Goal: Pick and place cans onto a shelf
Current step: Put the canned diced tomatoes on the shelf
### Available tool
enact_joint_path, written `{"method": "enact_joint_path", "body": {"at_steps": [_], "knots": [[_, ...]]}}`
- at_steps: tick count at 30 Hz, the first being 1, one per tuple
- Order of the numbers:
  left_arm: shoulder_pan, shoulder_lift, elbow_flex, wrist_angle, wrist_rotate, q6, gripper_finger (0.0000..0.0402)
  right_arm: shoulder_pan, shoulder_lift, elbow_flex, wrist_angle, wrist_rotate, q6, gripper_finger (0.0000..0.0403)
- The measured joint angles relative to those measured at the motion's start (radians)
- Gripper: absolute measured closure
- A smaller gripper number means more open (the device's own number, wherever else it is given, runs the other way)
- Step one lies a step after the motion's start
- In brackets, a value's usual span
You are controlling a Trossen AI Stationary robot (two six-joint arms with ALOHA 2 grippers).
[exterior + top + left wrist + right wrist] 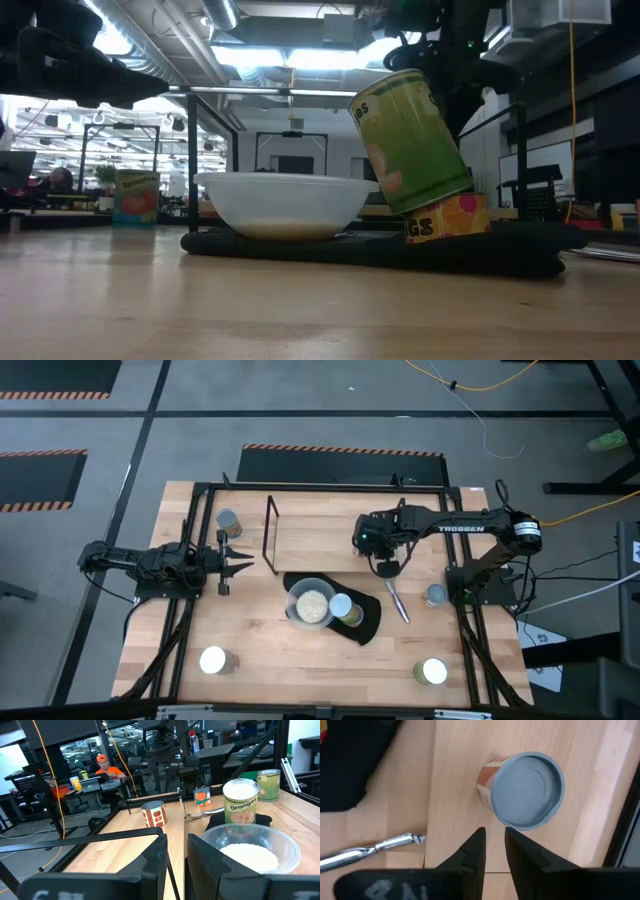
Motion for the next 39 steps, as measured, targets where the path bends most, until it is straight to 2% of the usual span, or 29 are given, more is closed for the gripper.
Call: {"method": "enact_joint_path", "body": {"at_steps": [8, 20, 25, 29, 33, 37, 39], "knots": [[0.000, 0.000, 0.000, 0.000, 0.000, -0.001, 0.0333, -0.010, 0.000, 0.000, 0.019, 0.001, -0.111, 0.0326], [0.000, 0.000, 0.000, 0.000, 0.000, -0.001, 0.0333, -0.017, 0.100, 0.000, 0.037, 0.004, -0.118, 0.0326], [0.000, 0.000, 0.000, 0.000, 0.000, -0.002, 0.0333, -0.016, 0.132, 0.004, 0.051, 0.057, -0.116, 0.0326], [0.000, 0.000, 0.000, 0.000, 0.000, -0.002, 0.0333, -0.016, 0.134, 0.004, 0.051, 0.060, -0.115, 0.0326], [0.000, 0.000, 0.000, 0.000, 0.000, -0.002, 0.0333, -0.017, 0.132, 0.004, 0.051, 0.037, -0.073, 0.0341], [0.000, 0.000, 0.000, 0.000, 0.000, -0.002, 0.0333, -0.017, 0.130, 0.004, 0.047, 0.007, 0.052, 0.0383], [0.000, 0.000, 0.000, 0.000, 0.000, -0.002, 0.0333, -0.017, 0.130, 0.008, 0.034, -0.002, 0.125, 0.0392]]}}
